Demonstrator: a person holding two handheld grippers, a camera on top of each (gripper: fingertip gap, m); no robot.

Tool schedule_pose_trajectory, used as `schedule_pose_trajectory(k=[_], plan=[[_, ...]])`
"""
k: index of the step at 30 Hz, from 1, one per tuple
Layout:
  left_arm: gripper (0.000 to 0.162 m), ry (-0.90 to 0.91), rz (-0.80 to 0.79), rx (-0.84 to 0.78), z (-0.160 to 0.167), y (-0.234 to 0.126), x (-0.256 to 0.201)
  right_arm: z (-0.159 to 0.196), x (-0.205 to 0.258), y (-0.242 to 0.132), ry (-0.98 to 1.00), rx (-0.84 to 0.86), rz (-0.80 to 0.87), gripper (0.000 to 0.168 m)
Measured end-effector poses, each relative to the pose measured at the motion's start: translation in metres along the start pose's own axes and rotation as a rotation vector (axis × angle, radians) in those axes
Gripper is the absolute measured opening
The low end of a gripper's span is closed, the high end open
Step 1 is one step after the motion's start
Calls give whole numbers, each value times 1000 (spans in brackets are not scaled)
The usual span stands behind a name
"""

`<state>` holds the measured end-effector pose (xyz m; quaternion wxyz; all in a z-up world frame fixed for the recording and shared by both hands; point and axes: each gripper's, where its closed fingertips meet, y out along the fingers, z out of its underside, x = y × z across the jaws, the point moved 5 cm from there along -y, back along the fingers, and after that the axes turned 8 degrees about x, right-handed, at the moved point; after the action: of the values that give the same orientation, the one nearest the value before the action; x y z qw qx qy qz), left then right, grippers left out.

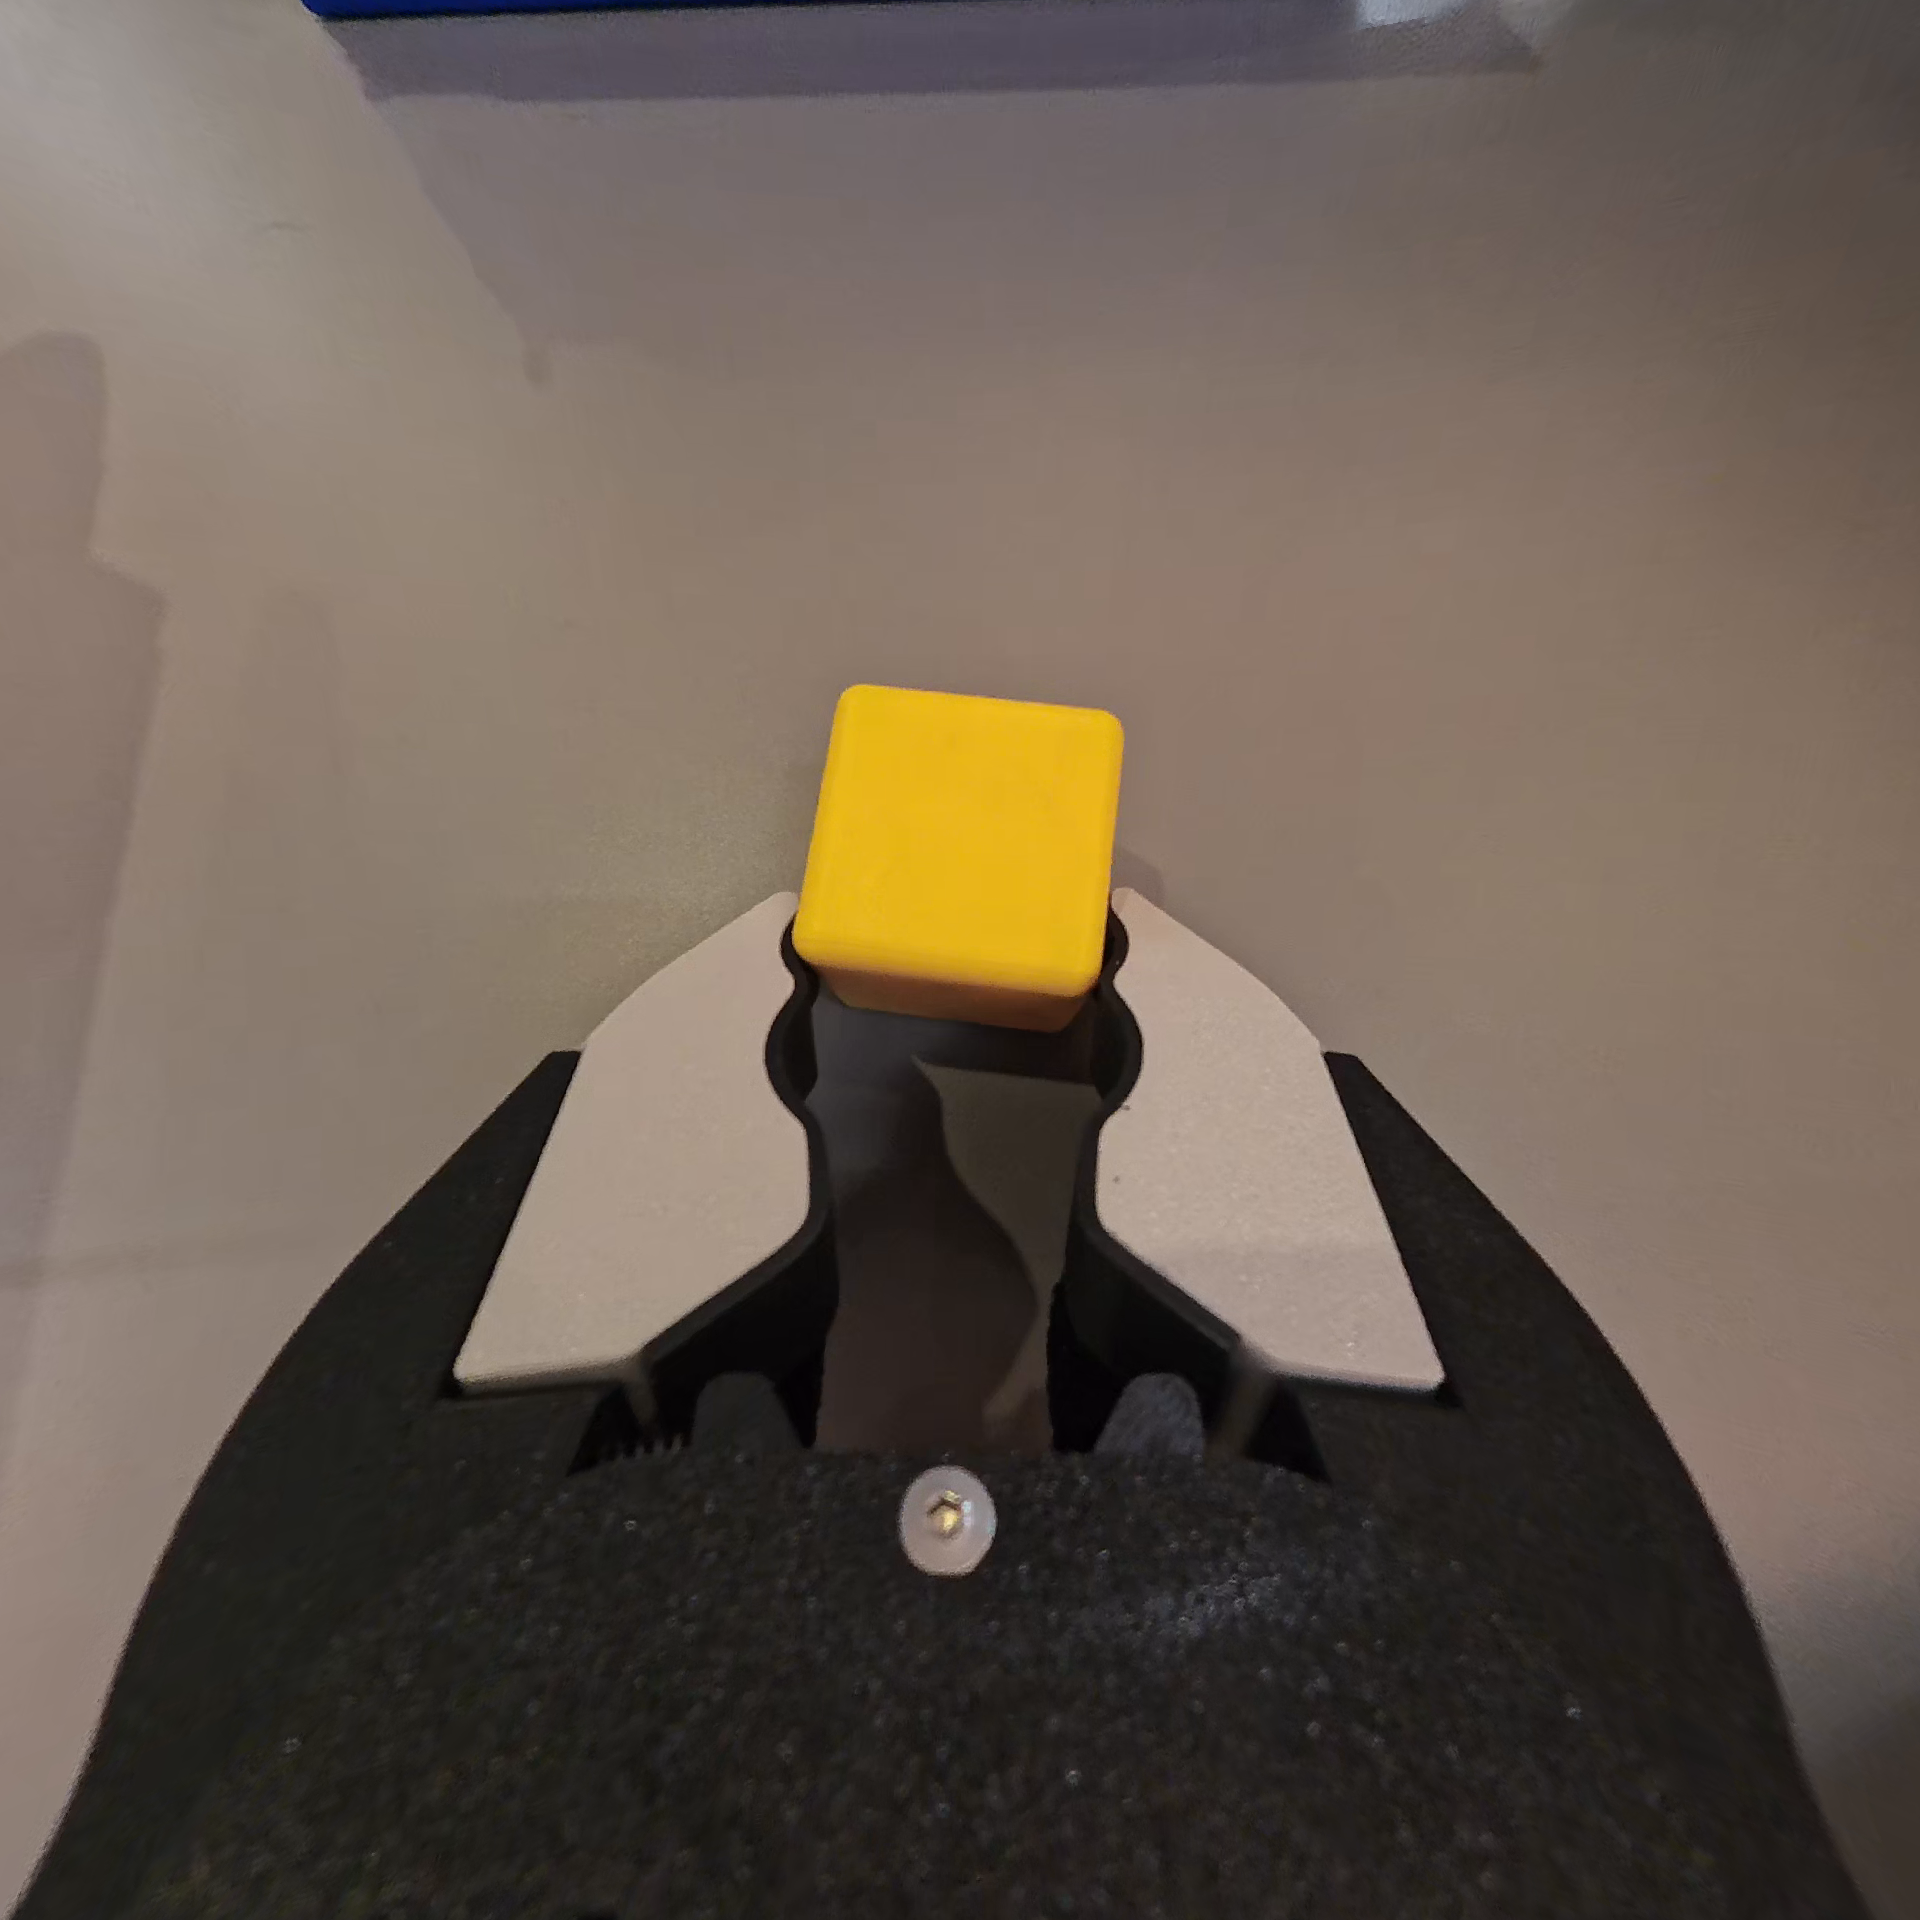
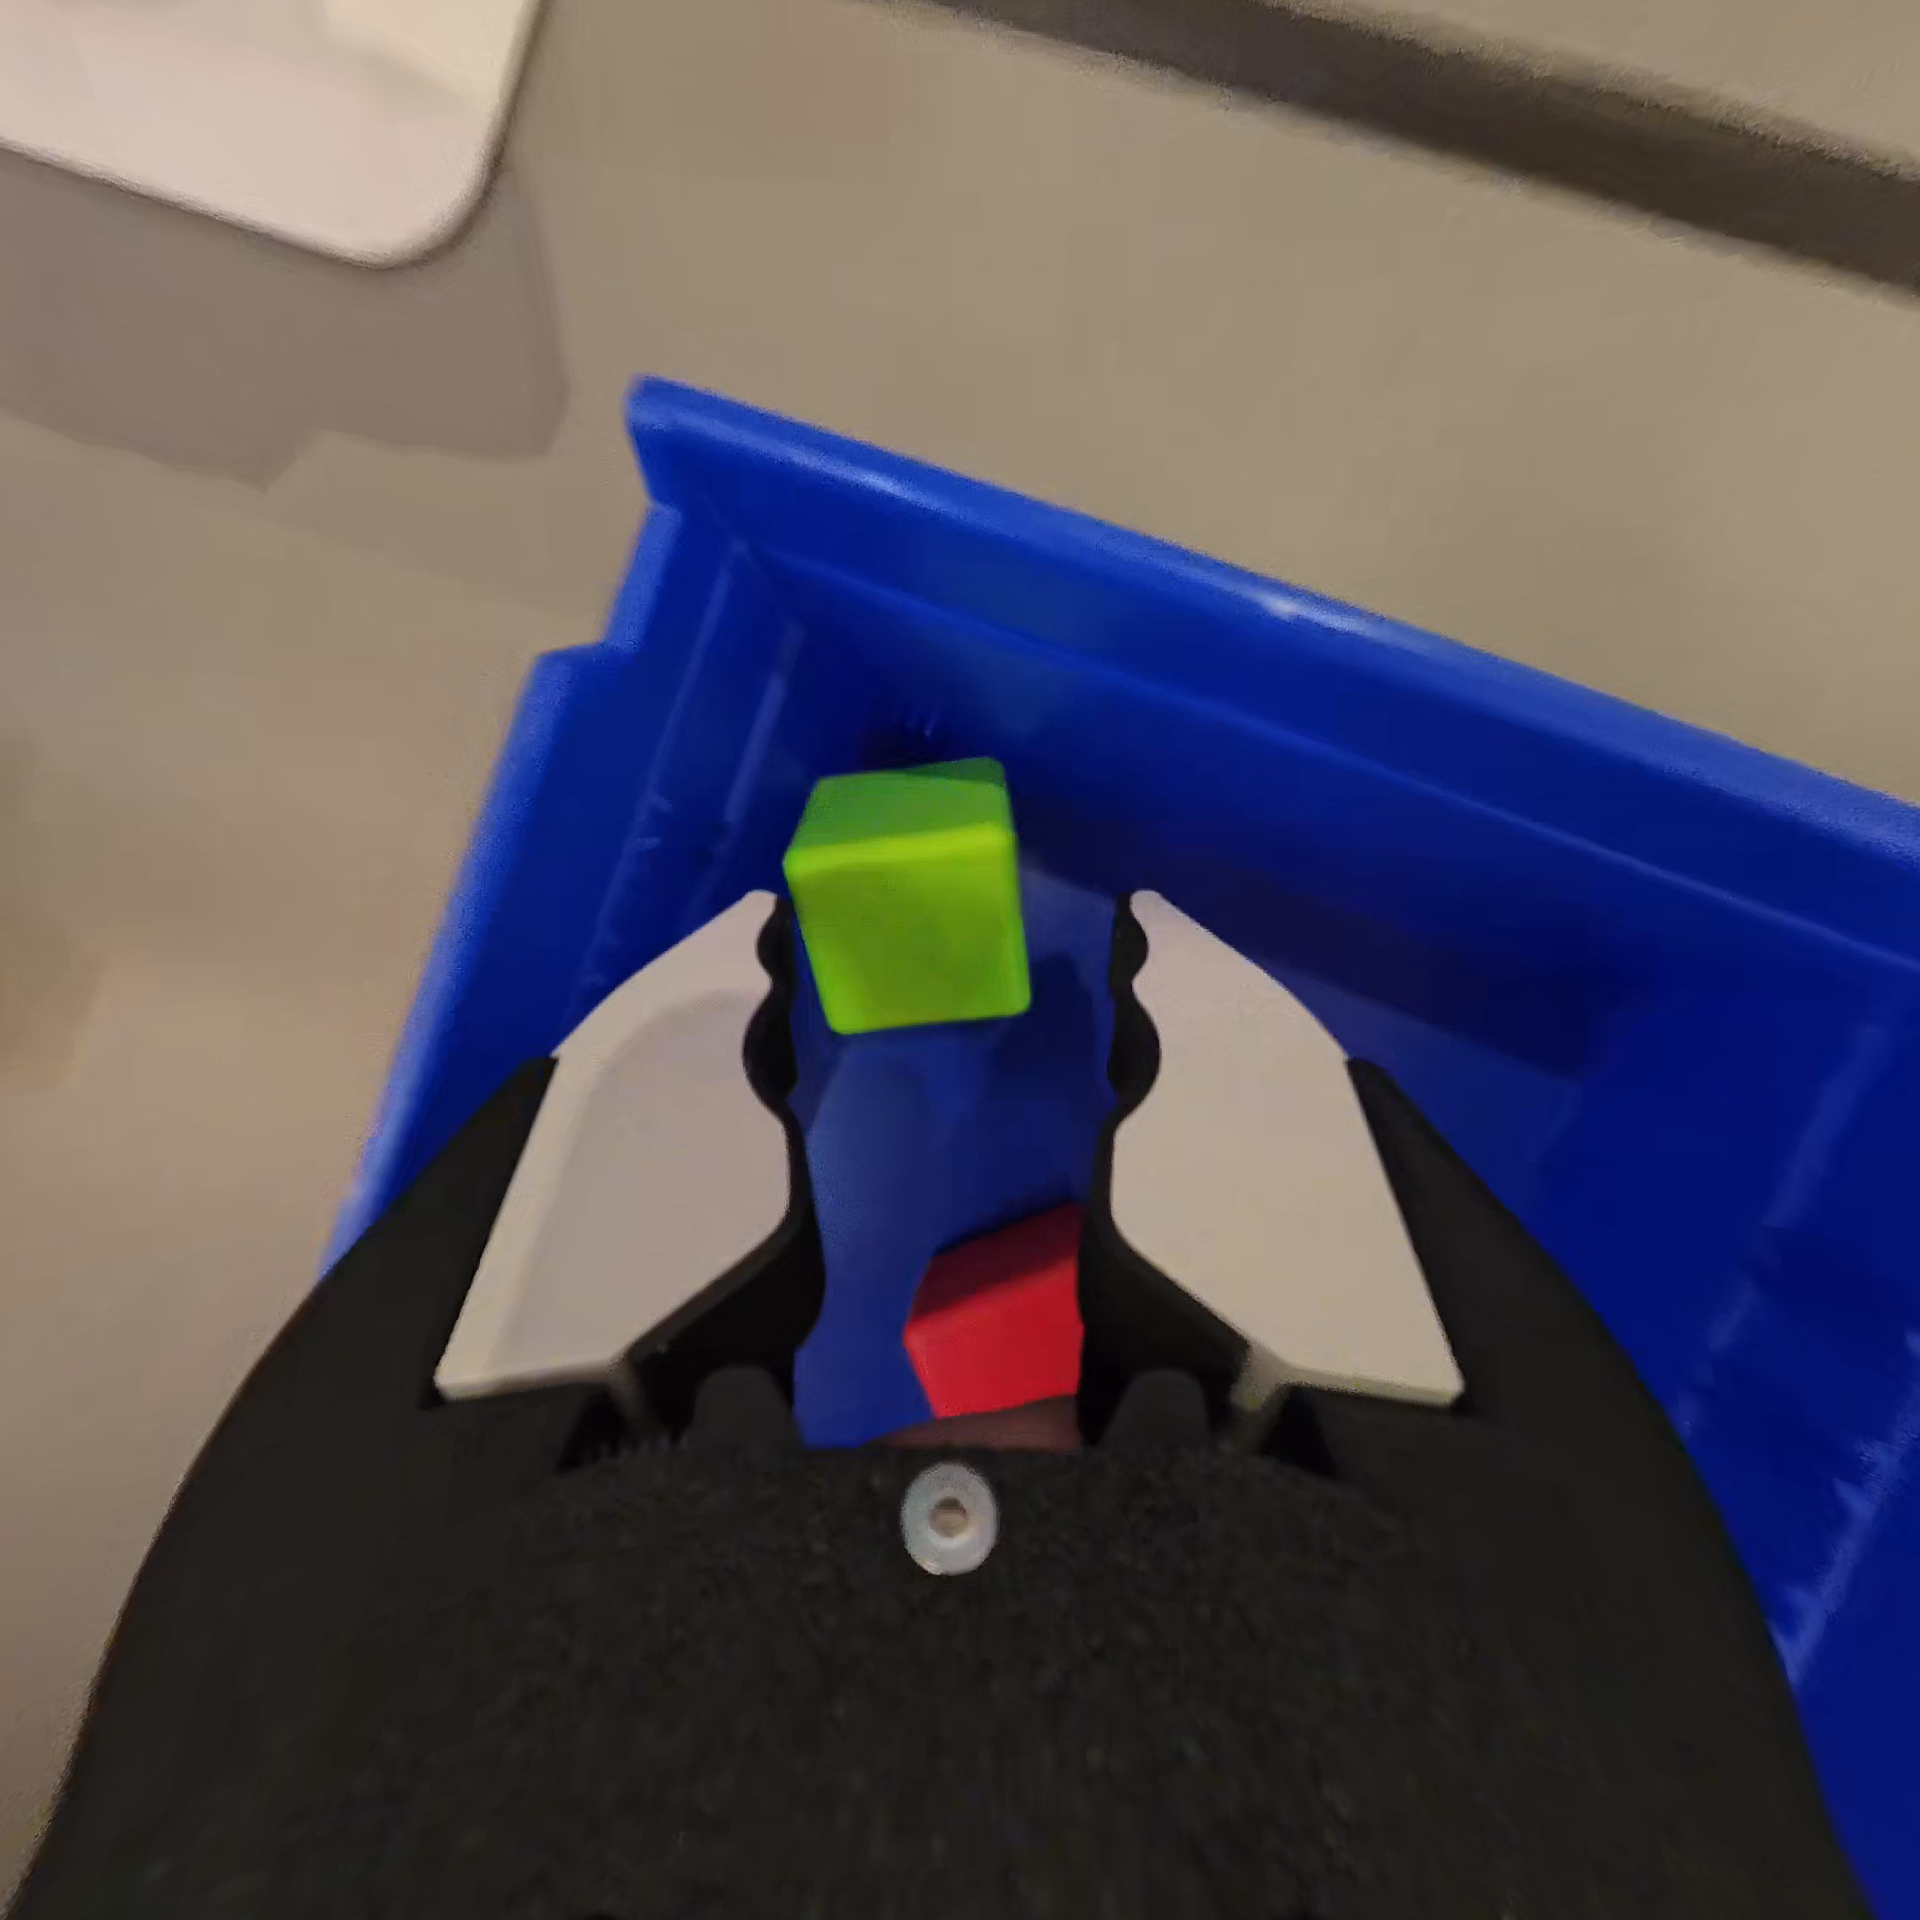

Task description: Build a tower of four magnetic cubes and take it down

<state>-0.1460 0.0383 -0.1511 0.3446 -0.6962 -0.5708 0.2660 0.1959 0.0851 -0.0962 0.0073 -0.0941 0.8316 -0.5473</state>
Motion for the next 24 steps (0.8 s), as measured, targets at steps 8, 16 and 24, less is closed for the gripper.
schedule_pose_trajectory(k=[8, 16, 24], plan=[[50, -11, -15, 1, -2, 2, 0, 70, 76, -151, 17, -737, -149, 59], [50, -11, -40, 5, -2, 2, -1, 197, 219, -95, -99, -915, -352, 53], [62, -17, -68, 6, -1, 2, -4, 206, 234, -78, -129, -894, -422, 48]])
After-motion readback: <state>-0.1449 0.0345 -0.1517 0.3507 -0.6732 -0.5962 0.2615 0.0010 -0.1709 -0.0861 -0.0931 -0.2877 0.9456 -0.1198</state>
